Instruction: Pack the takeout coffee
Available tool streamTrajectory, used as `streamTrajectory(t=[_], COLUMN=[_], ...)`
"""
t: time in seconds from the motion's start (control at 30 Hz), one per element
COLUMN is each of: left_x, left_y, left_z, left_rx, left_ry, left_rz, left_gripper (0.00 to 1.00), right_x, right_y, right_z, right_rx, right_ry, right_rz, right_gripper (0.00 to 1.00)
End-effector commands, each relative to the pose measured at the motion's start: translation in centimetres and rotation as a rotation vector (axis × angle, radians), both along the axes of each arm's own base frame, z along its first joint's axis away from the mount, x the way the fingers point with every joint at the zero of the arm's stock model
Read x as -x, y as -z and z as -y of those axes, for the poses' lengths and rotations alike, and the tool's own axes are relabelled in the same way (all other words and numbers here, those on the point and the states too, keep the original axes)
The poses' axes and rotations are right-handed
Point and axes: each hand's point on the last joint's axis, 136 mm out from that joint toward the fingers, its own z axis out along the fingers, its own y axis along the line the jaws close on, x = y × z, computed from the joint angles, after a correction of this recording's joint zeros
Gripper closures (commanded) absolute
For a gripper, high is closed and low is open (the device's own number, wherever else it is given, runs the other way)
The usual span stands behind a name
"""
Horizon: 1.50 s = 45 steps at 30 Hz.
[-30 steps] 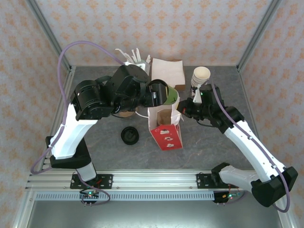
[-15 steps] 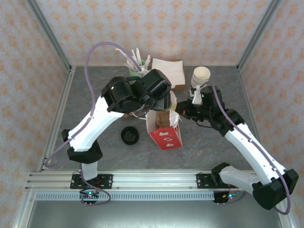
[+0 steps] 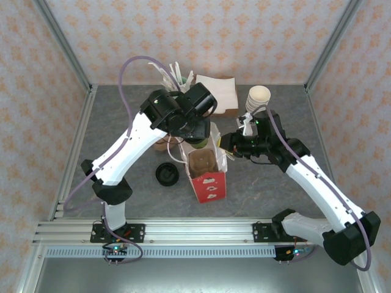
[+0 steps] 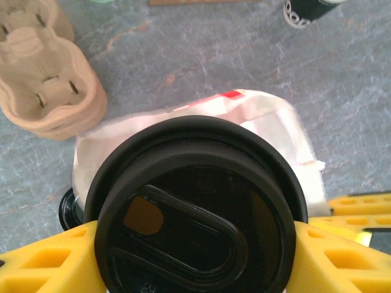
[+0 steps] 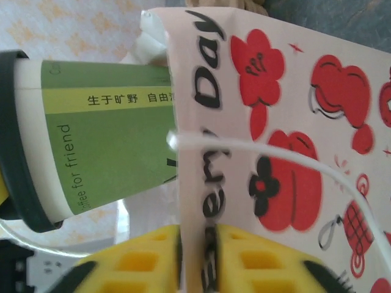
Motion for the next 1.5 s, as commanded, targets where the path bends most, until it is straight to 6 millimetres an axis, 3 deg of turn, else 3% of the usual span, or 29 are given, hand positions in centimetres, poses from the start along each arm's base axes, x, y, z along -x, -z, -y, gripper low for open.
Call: streamTrajectory(t=[0.0, 0.07, 0.1, 0.17, 0.33, 0.53, 0.67, 1.0, 1.13, 1.4, 1.47], left_x=[-0.3, -0.3, -0.7, -1.0, -2.0, -1.8, -2.0, -2.3, -2.3, -1.8, -1.4], left_y=[1.9, 1.9, 3.1, 3.5, 3.2, 3.3, 3.6, 4.1, 4.1, 5.2, 4.7], left_z=[1.1, 1.2, 1.7, 1.7, 1.4, 1.6, 1.6, 1.4, 1.1, 0.9, 0.8], left_rx=[-0.007, 0.006, -0.012, -0.014, 0.007, 0.019, 0.013, 0.016, 0.007, -0.008, 0.012], left_ry=[0.046, 0.054, 0.057, 0.058, 0.043, 0.049, 0.047, 0.041, 0.04, 0.053, 0.058], left_rz=[-0.06, -0.068, -0.094, -0.107, -0.094, -0.104, -0.104, -0.127, -0.128, -0.147, -0.134], left_gripper=[0.43, 0.43, 0.43, 0.43, 0.43, 0.43, 0.43, 0.42, 0.42, 0.43, 0.43], right_x=[1.1, 0.9, 0.6, -0.5, -5.1, -7.9, -9.1, -7.8, -6.8, -4.9, -4.3], right_y=[-0.5, -0.1, 0.1, 0.2, 0.0, -1.5, -1.3, -0.6, 0.0, -0.5, -0.5], right_z=[-0.4, 0.2, 0.7, 1.6, 3.2, 1.1, 0.3, 0.3, 0.7, 1.3, 1.3], right_rx=[0.016, 0.075, 0.102, 0.143, 0.22, 0.176, 0.147, 0.137, 0.149, 0.143, 0.145], right_ry=[-0.068, -0.072, -0.066, -0.037, 0.037, -0.111, -0.125, -0.148, -0.152, -0.117, -0.11], right_rz=[-0.019, -0.007, -0.004, -0.003, 0.043, 0.067, 0.085, 0.056, 0.032, 0.036, 0.035], right_gripper=[0.59, 0.54, 0.52, 0.48, 0.46, 0.46, 0.47, 0.56, 0.69, 0.84, 0.86])
